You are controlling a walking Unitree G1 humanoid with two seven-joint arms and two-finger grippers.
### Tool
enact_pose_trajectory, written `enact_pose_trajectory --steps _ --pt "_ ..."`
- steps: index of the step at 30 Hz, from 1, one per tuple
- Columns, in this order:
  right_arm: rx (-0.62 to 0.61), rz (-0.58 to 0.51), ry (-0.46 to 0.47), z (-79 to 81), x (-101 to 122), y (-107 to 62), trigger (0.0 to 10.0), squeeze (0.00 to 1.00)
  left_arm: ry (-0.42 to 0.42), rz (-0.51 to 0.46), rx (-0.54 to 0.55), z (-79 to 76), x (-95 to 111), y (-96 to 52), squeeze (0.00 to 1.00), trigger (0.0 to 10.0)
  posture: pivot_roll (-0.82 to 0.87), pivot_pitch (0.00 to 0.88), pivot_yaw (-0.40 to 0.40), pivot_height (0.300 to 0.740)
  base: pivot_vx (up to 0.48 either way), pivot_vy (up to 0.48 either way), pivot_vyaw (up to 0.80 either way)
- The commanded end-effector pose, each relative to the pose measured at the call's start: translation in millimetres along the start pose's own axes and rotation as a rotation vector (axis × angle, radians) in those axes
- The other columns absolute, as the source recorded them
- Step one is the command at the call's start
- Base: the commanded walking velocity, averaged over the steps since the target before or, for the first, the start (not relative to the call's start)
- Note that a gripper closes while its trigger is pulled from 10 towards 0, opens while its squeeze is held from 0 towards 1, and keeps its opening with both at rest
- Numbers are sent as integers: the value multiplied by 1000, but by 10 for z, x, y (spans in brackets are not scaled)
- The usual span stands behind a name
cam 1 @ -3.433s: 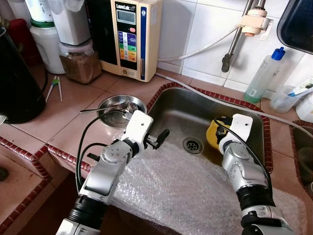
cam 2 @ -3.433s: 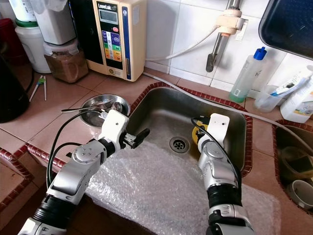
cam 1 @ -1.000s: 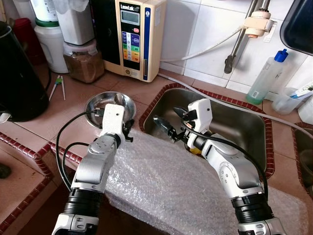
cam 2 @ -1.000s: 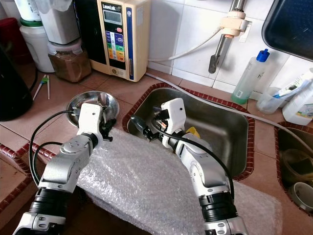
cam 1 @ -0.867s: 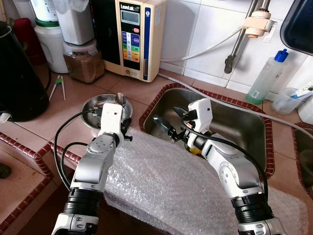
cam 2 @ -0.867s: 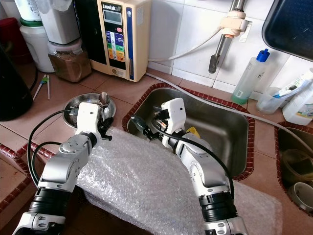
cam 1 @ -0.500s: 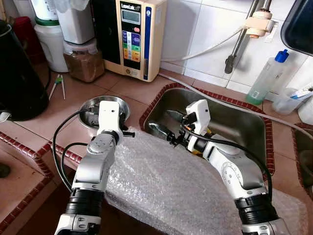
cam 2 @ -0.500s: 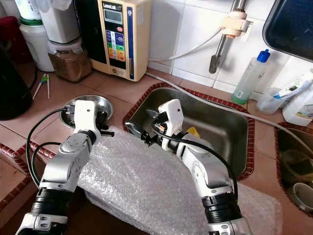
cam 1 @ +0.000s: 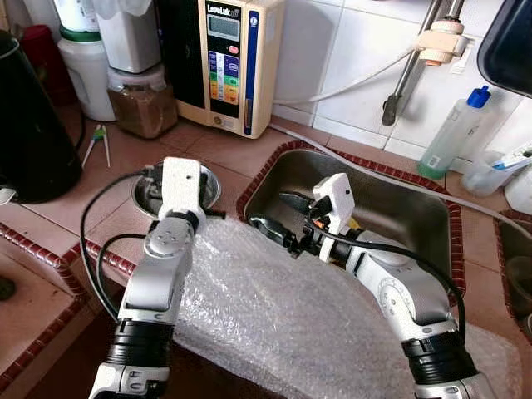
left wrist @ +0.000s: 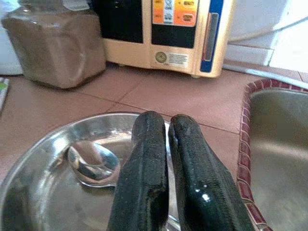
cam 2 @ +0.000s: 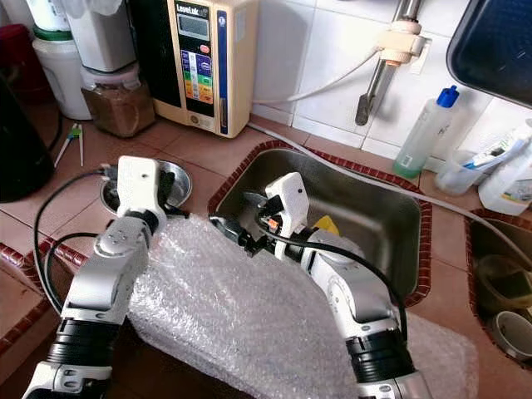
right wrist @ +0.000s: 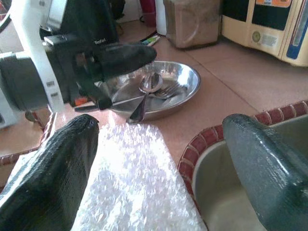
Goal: Kitchen organization
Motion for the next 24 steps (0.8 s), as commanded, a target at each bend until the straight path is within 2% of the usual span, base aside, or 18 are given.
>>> enact_pose_trajectory --steps 1,8,10,12,21,24 --pt "14 -3 -17 31 28 -1 10000 0 4 8 7 22 6 -11 1000 10000 -6 0 -91 740 0 0 0" --pt "23 2 -21 56 9 2 10000 0 -28 110 32 158 -165 1 1000 10000 -3 0 -89 740 0 0 0" --pt "24 6 -21 62 -4 0 10000 0 -54 182 42 231 -323 -6 1000 10000 -2 0 -86 740 0 0 0" --pt "25 7 -23 65 -10 2 10000 0 -68 207 52 267 -363 -17 1000 10000 0 0 -85 740 0 0 0" --pt "31 14 -22 110 -54 19 10000 0 -72 239 30 221 -413 -55 1000 10000 1 0 -85 740 0 0 0" --pt "33 16 -24 118 -60 23 10000 0 -75 230 36 213 -371 -36 1000 10000 -1 0 -84 740 0 0 0"
Point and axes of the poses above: a point about 5 cm out from each wrist's last joint towards the gripper, its own y axis pointing out of the wrist towards the gripper, its own x axis along the axis of the wrist's last joint, z = x × y, the point moved 4 cm from there along y, pointing out of the wrist towards the gripper, and after that the axes turned 1 degree about y, right-handed, at the moved point
